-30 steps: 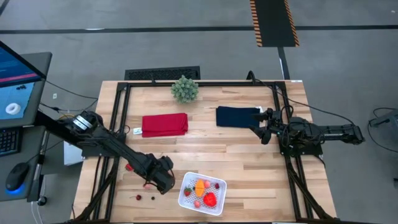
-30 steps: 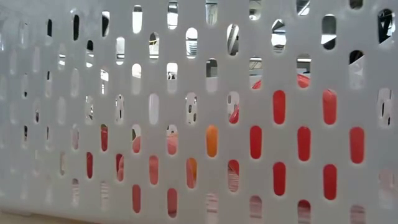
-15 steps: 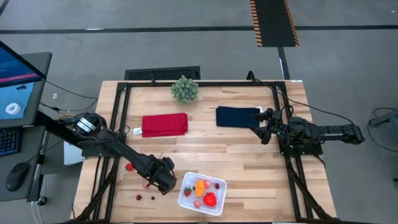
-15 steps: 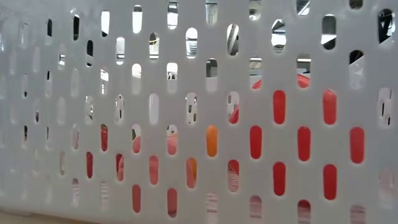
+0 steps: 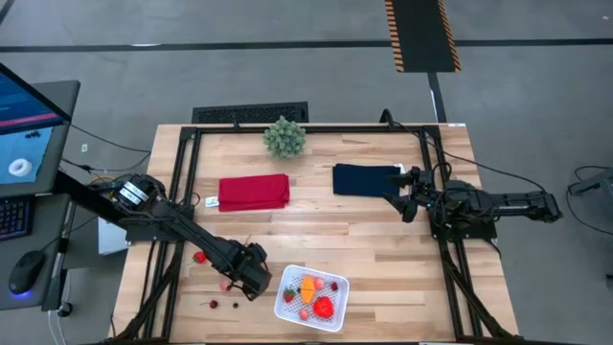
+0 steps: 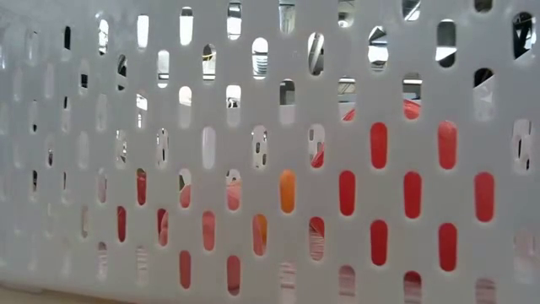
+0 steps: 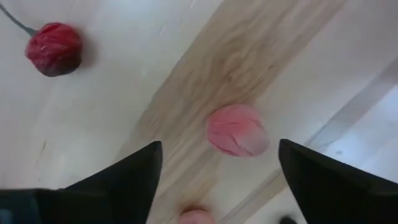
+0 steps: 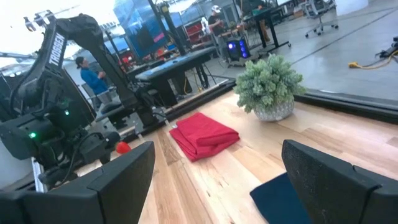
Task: Pick and placing Produce into tupperware
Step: Put the right peach into the white bin
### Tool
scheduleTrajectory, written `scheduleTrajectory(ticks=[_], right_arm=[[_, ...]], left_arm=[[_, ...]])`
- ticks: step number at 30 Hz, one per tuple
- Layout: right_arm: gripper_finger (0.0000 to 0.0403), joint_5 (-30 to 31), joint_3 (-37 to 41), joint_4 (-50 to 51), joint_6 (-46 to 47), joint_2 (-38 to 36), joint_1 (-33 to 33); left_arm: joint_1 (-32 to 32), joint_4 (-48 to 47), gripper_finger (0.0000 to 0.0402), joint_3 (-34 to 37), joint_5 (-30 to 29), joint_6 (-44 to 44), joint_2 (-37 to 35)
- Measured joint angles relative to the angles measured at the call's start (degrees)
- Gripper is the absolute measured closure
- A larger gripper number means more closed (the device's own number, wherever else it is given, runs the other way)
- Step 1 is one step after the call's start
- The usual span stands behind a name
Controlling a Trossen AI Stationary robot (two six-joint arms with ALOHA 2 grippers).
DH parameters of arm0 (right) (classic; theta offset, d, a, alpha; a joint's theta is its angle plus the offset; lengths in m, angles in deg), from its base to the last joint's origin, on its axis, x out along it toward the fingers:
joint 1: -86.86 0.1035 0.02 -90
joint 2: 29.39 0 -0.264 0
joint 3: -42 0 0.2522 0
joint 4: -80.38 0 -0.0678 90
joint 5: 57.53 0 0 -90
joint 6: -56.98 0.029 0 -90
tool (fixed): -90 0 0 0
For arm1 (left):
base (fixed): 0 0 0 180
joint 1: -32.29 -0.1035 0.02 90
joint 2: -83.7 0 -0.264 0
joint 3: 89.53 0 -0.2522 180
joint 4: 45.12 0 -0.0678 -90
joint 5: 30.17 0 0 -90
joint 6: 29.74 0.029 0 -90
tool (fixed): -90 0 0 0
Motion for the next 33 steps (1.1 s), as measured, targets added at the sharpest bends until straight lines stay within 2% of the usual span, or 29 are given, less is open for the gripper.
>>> scheduleTrajectory(ticks=[4, 14, 19, 24, 33], right_arm=[[0.0029, 0.0, 0.0, 0.0, 0.0, 0.0, 0.0], [0.0029, 0.0, 0.0, 0.0, 0.0, 0.0, 0.0], [0.0029, 0.0, 0.0, 0.0, 0.0, 0.0, 0.0], [0.0029, 0.0, 0.0, 0.0, 0.0, 0.0, 0.0], [0.0029, 0.0, 0.0, 0.0, 0.0, 0.0, 0.0]], left_arm=[[0.0, 0.5, 0.0146, 0.0, 0.0, 0.5, 0.0], [0.2, 1.1, 0.0306, 0.0, 0.6, 0.8, 0.0], [0.2, 0.9, 0.0368, 0.0, 1.2, 1.0, -0.1], [0.2, 0.7, 0.0397, -0.1, 2.1, 1.0, -0.1], [0.2, -2.7, 0.0401, -1.3, 1.6, 2.3, -0.1]])
